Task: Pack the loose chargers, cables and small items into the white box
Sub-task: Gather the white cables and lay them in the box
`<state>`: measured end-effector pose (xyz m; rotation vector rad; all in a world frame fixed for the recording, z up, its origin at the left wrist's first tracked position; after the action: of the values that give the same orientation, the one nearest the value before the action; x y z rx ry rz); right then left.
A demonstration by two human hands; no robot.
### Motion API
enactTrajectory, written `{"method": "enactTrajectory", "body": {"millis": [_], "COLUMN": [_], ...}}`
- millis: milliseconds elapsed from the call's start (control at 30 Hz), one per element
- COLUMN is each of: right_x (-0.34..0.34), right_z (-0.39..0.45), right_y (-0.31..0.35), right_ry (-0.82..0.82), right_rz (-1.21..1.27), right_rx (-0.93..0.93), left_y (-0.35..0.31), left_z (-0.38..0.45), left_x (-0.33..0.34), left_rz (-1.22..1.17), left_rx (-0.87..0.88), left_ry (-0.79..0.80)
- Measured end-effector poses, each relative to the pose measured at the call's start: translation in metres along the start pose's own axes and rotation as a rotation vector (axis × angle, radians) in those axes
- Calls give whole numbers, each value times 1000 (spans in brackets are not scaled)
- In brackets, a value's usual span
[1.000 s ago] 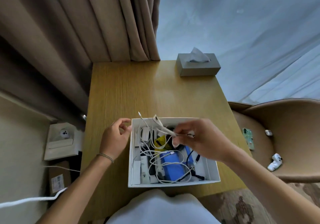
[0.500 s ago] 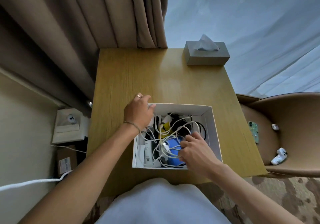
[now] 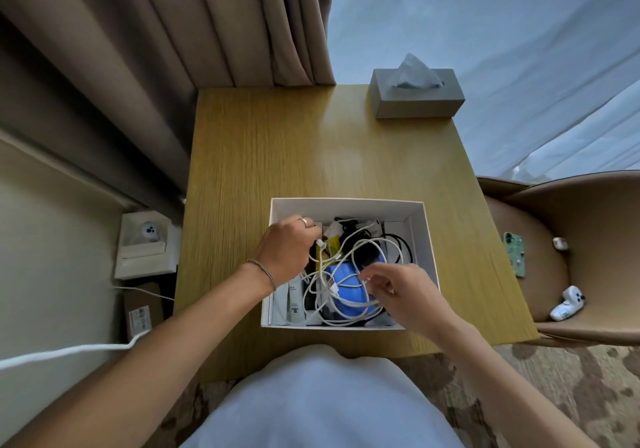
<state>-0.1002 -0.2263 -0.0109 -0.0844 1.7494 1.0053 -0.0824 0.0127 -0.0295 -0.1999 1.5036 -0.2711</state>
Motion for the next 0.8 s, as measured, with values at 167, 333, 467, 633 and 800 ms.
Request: {"method": "enactTrajectory", "body": {"millis": [167, 333, 467, 633, 800], "right_x": [-13, -16, -20, -25, -26], "right_z": [-1, -1, 0, -6, -9], "right_y": [-2, -7, -19, -44, -58], "right_ry": [-104, -229, -326, -384, -368], "right_rz": [-40, -47, -98, -144, -191], "right_rx": [24, 23, 51, 204, 340], "left_y": [5, 6, 4, 22, 32], "left_z": [2, -1, -18, -41, -62], "left_x": [11, 10, -13, -36, -19], "left_rz": [226, 210, -30, -180, -53], "left_rx": [-88, -63, -81, -484, -654], "left_ry": [64, 108, -43, -176, 105]}}
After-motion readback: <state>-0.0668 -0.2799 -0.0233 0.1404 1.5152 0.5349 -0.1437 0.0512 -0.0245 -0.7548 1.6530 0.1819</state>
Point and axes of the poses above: each hand's wrist, its own z-axis towards the middle knuckle, its own x-axis out of the palm, y = z × x, the point moved 1 cm from there along z, towards the middle knuckle, and after that the axes turned 13 degrees about -x, right-handed, at the moved point
